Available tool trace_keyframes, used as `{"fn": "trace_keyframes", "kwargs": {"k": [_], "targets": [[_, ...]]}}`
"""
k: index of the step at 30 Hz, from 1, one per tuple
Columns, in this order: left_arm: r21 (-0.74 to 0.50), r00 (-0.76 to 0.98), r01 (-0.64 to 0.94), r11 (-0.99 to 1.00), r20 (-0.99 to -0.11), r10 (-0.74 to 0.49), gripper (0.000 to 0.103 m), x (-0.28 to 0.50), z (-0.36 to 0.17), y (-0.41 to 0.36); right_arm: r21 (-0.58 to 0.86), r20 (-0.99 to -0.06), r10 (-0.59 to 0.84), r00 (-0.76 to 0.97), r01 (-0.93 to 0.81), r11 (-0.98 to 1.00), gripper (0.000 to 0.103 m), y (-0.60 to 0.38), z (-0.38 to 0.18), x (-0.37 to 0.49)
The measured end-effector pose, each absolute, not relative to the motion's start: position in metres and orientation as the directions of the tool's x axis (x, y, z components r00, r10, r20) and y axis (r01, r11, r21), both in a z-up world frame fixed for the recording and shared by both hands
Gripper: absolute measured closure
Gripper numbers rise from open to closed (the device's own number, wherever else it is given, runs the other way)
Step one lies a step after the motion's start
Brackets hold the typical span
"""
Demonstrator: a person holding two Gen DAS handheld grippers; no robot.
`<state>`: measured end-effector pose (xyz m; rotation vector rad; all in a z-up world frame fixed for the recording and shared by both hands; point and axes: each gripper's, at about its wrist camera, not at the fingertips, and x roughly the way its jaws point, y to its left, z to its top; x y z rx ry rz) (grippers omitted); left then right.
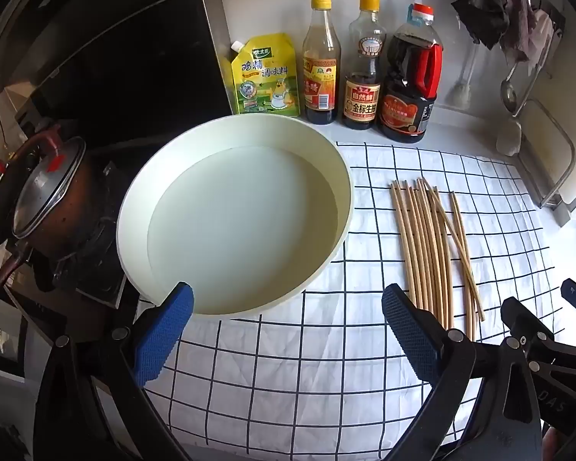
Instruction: Organize utensils
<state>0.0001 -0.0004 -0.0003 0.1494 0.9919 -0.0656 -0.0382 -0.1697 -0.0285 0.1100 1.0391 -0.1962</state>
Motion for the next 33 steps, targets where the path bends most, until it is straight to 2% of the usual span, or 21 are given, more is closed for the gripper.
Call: {"fn": "trace_keyframes", "kwargs": {"k": [33], "targets": [[0.083,0.556,0.115,0.99,-0.831,0.005,0.006,0.0,0.004,0.005,-0.003,-0.859,-0.109,0.5,0.208,0.978,0.009,-0.166,-0.029,-0.041]]}}
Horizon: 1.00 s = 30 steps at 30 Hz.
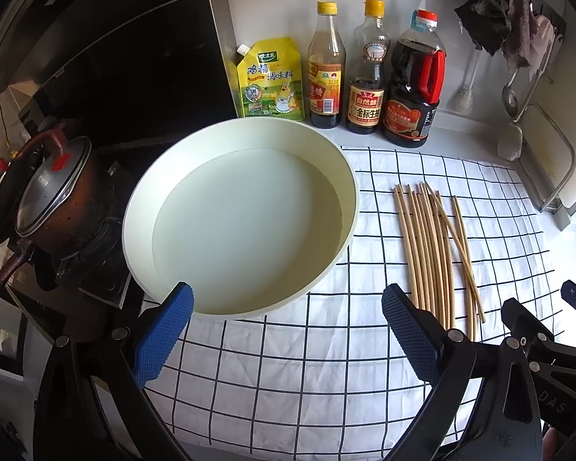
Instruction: Organize utensils
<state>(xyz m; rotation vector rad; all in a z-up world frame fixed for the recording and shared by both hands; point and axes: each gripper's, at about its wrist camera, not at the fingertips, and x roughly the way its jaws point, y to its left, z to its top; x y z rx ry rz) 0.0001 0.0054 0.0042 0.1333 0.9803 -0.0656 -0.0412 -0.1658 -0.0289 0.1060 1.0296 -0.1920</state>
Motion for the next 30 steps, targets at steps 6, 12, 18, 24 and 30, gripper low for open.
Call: {"fn": "trace_keyframes", "kwargs": {"k": [6,12,18,24,30], "targets": [[0.083,0.558,0.114,0.99,-0.83,0.005,0.006,-0.0004,0.0037,0.0059,-0.003,-0.855,-0.109,0.506,0.207,0.978,0.008,-0.166,-0.028,-0.0404],[0.08,0.557,0.113,0.99,-0.83,0.004,0.006,0.0008,0.0031,0.0084,-0.001,-0.856,-0.108,0.505,0.207,0.978,0.009,-0.166,-0.0286,-0.0409],[0.081,0.559,0.114,0.99,-0.829,0.004,0.006,0.0,0.0031,0.0081,-0.001,-0.857,-0.108,0.505,0.206,0.978,0.008,-0.1665,-0.029,-0.0397],[0.08,0.558,0.113,0.99,-0.83,0.003,0.006,0.0005,0.0029,0.0083,-0.001,-0.856,-0.108,0.505,0.206,0.978,0.009,-0.166,-0.0291,-0.0402],[0.081,0.558,0.113,0.99,-0.829,0.004,0.006,-0.0001,0.0029,0.0079,-0.002,-0.857,-0.108,0.504,0.207,0.978,0.009,-0.1666,-0.0291,-0.0397]]}}
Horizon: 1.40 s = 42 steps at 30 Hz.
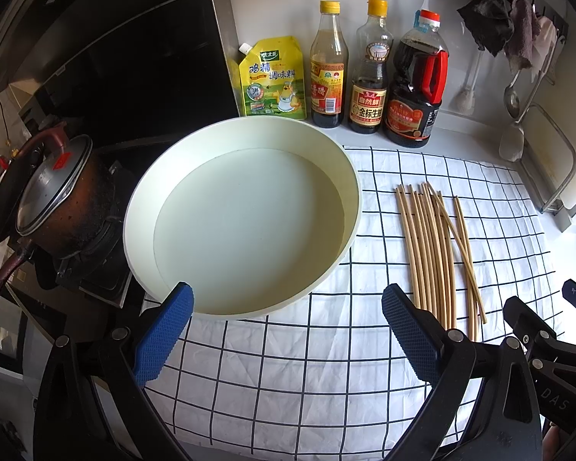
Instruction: Organize utensils
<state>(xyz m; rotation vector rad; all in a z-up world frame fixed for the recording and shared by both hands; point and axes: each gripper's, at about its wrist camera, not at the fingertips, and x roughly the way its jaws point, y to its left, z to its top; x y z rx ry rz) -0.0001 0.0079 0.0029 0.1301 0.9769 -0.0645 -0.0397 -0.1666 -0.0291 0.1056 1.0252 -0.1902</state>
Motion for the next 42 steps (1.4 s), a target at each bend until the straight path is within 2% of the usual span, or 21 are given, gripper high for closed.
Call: {"fn": "trace_keyframes", "kwargs": {"k": [27,42], "targets": [[0.08,0.554,0.111,0.991,-0.832,0.005,0.006,0.0,0.0,0.01,-0.002,-0.857,-0.108,0.504,0.207,0.978,0.009,-0.166,-0.03,-0.04],[0.064,0.493,0.169,0.984,-0.869,-0.028,0.006,-0.001,-0.033,-0.021,0.023,-0.868,-0.068,0.492,0.176,0.984,0.009,-0.2,-0.057,-0.055]]}}
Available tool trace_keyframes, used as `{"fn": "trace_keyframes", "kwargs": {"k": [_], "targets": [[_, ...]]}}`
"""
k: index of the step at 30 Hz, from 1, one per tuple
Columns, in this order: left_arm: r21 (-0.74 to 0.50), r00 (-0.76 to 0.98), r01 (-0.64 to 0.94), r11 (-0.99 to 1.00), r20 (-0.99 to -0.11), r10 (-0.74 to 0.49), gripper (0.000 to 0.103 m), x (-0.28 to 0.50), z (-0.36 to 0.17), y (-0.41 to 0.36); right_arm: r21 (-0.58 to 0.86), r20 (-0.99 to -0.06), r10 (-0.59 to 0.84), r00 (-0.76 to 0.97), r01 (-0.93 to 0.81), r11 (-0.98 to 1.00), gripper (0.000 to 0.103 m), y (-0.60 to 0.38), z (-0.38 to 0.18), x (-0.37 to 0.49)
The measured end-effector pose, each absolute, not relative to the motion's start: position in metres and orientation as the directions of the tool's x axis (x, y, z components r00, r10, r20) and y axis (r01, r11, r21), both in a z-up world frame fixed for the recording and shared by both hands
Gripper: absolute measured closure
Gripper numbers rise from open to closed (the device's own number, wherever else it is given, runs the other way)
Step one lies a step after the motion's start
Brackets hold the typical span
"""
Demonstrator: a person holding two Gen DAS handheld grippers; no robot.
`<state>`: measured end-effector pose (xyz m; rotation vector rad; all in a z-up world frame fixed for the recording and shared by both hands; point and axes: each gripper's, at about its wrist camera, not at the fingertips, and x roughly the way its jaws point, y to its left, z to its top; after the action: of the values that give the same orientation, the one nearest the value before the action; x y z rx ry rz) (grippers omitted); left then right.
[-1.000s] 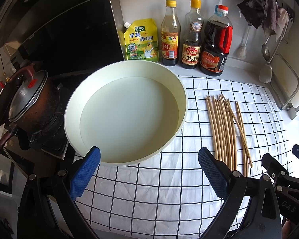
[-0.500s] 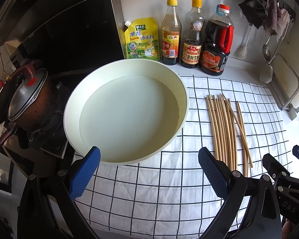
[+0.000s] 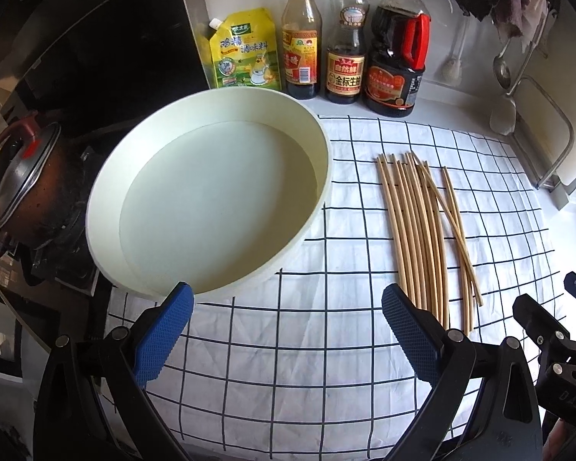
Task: Organize utensils
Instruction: 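Move the right gripper toward the bamboo chopsticks while the left gripper also approaches them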
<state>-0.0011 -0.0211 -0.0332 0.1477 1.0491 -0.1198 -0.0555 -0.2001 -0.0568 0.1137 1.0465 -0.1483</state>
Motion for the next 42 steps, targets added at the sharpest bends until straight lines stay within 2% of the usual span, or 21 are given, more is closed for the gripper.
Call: {"fn": "trace_keyframes", "kwargs": {"k": [4,9,15,21,35,42], "targets": [[0.008,0.467,0.223,0.975,-0.879,-0.1,0.006,0.0,-0.05,-0.038,0.006,-0.877,-0.085,0.473,0.187,0.982,0.009,-0.224,-0.077,-0.06],[-0.032,0.469,0.244,0.969,-0.871,-0.147,0.006,0.005,-0.069,-0.058,0.066,-0.868,-0.062,0.492,0.239,0.969,0.009,-0.258,-0.1,-0.059],[-0.015,0.46,0.229,0.973,-0.88,-0.121,0.006,0.021,-0.092,-0.077,0.031,-0.88,-0.095,0.466,0.256,0.966,0.009,-0.274,-0.127,-0.031],[0.017,0.463,0.229,0.973,-0.881,-0.093,0.006,0.032,-0.109,-0.091,0.056,-0.898,-0.064,0.436,0.256,0.965,0.009,-0.281,-0.15,0.001],[0.015,0.469,0.193,0.981,-0.88,-0.079,0.006,0.037,-0.12,-0.089,0.026,-0.909,-0.058,0.413,0.194,0.981,0.009,-0.267,-0.166,0.025],[0.023,0.462,0.176,0.984,-0.885,-0.062,0.006,0.038,-0.123,-0.089,-0.045,-0.915,-0.113,0.386,0.181,0.982,0.009,-0.259,-0.169,0.026]]}}
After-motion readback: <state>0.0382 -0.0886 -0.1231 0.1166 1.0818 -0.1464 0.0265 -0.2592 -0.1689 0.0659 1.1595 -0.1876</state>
